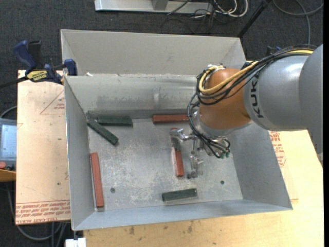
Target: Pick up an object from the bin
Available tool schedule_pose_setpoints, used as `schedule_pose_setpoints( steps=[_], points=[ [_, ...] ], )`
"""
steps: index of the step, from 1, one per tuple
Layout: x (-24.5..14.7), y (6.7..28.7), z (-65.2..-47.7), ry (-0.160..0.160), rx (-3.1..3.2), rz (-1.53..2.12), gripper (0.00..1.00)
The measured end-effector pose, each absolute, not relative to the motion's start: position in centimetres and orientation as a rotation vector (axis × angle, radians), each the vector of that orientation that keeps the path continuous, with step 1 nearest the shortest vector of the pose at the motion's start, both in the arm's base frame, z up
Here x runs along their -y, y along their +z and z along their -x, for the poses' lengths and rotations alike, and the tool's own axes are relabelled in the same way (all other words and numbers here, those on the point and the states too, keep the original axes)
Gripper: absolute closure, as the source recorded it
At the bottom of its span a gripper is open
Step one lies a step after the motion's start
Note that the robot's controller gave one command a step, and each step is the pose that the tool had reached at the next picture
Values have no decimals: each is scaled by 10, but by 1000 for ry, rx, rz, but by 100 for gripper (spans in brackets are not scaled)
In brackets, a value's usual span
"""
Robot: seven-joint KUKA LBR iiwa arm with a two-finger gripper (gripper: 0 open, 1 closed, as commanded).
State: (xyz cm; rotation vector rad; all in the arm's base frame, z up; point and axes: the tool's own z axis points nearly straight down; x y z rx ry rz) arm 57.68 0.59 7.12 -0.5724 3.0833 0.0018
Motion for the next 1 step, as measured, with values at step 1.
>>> schedule_pose_setpoints(
  steps=[1],
  points=[
    [-7,101,-601,0,-3010,876,0]
  ],
)
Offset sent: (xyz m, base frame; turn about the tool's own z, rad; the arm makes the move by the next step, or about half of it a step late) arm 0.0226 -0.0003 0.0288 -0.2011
